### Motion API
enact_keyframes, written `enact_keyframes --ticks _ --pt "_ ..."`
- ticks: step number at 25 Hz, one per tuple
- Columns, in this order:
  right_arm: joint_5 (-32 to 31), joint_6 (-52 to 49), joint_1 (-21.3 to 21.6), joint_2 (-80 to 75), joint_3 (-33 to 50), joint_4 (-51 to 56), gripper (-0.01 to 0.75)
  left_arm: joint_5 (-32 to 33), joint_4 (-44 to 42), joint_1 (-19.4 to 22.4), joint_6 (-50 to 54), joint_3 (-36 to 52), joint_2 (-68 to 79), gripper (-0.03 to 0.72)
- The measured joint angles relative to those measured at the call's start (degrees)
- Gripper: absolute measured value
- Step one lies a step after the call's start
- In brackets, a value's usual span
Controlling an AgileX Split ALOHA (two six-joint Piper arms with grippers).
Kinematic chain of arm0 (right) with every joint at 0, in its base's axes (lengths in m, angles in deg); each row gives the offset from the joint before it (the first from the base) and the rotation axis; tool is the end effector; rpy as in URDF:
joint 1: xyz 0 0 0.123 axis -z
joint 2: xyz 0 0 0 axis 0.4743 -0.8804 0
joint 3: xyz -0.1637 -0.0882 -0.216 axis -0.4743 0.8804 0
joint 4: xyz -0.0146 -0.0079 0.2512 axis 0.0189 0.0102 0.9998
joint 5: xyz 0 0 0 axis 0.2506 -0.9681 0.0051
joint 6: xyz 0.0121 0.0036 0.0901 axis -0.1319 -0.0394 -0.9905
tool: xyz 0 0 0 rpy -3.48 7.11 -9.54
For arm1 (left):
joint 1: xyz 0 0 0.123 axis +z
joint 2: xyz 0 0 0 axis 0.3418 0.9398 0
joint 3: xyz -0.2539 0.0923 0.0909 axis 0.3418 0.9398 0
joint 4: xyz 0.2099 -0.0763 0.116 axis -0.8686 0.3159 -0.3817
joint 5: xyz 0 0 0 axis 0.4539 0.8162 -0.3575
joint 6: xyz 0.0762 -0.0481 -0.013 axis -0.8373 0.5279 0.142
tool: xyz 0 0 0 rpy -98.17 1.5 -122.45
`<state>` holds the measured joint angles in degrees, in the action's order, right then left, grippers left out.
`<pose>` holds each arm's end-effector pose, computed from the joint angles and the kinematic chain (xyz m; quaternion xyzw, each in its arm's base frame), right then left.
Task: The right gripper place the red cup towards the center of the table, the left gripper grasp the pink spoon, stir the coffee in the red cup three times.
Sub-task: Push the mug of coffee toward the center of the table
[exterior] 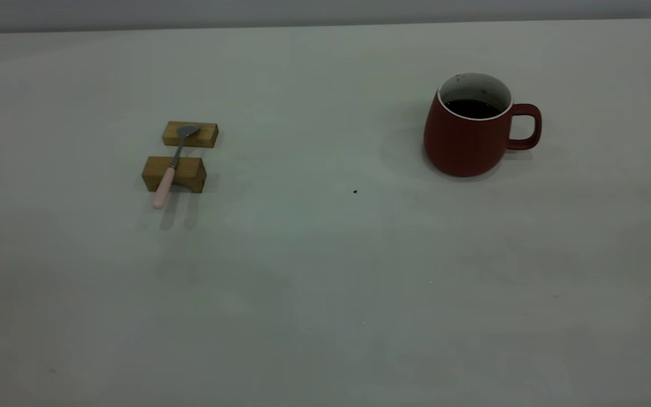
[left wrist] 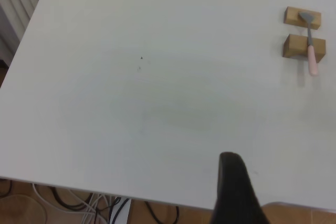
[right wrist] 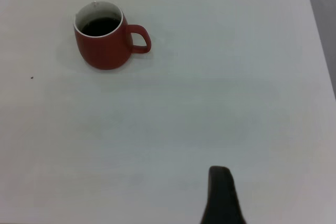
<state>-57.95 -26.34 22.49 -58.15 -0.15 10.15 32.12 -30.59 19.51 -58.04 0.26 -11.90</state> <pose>-0.0014 -0.0055 0.2635 -0.0239 0.8817 0.0025 0.4711 -0.0100 0.0113 0.2687 -0.0720 0.8650 0.0261 0.4959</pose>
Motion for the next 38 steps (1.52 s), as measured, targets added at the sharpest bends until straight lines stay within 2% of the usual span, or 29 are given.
enact_keyframes --ticks 10,16,18,24,30,33,38 --pt "0.0 0.5 0.0 -0.7 0.0 6.1 0.584 0.0 0.0 0.0 0.0 0.0 0.0 0.531" --pt "1.1 4.4 0.0 -14.8 -0.3 8.9 0.584 0.0 0.0 0.0 0.0 0.0 0.0 0.531" --pt "4.0 6.9 0.0 -21.6 -0.8 9.5 0.584 0.0 0.0 0.0 0.0 0.0 0.0 0.531" --pt "18.2 19.5 0.0 -46.9 -3.5 14.5 0.584 0.0 0.0 0.0 0.0 0.0 0.0 0.531" --pt "30.5 33.1 0.0 -70.2 -11.1 20.6 0.584 0.0 0.0 0.0 0.0 0.0 0.0 0.531" --pt "33.4 38.3 0.0 -81.5 -17.9 22.4 0.584 0.0 0.0 0.0 0.0 0.0 0.0 0.531" --pt "33.9 43.5 0.0 -99.5 -31.4 23.1 0.584 0.0 0.0 0.0 0.0 0.0 0.0 0.531"
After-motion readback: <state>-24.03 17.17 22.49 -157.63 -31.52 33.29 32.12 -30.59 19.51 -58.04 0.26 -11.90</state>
